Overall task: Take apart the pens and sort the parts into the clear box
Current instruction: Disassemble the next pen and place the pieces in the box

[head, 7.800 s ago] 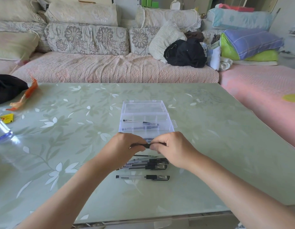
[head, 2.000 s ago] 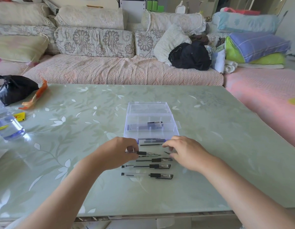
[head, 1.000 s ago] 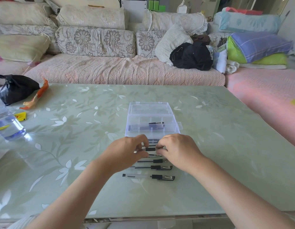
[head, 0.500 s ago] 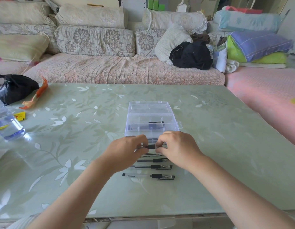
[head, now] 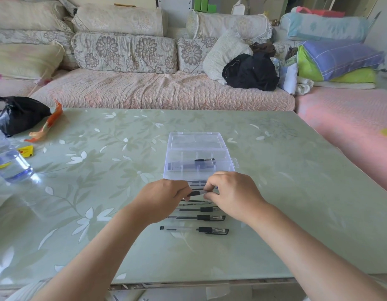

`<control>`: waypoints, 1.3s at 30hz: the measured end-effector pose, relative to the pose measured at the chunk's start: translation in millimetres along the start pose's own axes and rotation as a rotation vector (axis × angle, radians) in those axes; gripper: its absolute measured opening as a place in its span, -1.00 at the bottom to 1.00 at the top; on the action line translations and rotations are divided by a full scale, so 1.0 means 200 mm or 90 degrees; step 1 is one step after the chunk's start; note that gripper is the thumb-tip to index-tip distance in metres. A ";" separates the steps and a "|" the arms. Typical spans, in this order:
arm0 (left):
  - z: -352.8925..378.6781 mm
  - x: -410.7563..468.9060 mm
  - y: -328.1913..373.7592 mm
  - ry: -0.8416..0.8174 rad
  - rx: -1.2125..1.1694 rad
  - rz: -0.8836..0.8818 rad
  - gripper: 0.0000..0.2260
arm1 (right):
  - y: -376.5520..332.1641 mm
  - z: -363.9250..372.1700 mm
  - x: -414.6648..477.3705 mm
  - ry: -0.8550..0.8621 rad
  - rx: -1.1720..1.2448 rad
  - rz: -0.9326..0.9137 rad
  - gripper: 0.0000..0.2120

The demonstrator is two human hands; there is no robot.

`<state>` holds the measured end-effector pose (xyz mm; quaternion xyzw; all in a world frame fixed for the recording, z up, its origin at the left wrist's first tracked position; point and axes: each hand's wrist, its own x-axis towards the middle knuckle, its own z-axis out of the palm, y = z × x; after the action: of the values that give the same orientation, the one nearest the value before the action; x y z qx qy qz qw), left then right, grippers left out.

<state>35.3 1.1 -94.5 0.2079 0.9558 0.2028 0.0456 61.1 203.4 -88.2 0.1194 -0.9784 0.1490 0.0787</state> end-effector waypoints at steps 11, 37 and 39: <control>-0.10 0.00 -0.15 -0.014 0.024 -0.019 -0.89 | 0.07 -0.02 0.01 -0.007 -0.011 -0.006 -0.88; -0.02 0.00 -0.06 0.104 0.039 0.013 -0.90 | 0.05 -0.01 0.01 -0.011 -0.024 -0.001 -0.82; -0.02 0.01 -0.08 0.097 0.045 -0.009 -0.89 | 0.08 -0.03 0.01 -0.014 -0.027 0.016 -0.82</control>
<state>27.4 -13.6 -96.9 0.1864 0.9646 0.1837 -0.0333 56.1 218.7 -86.5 0.1071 -0.9836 0.1277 0.0685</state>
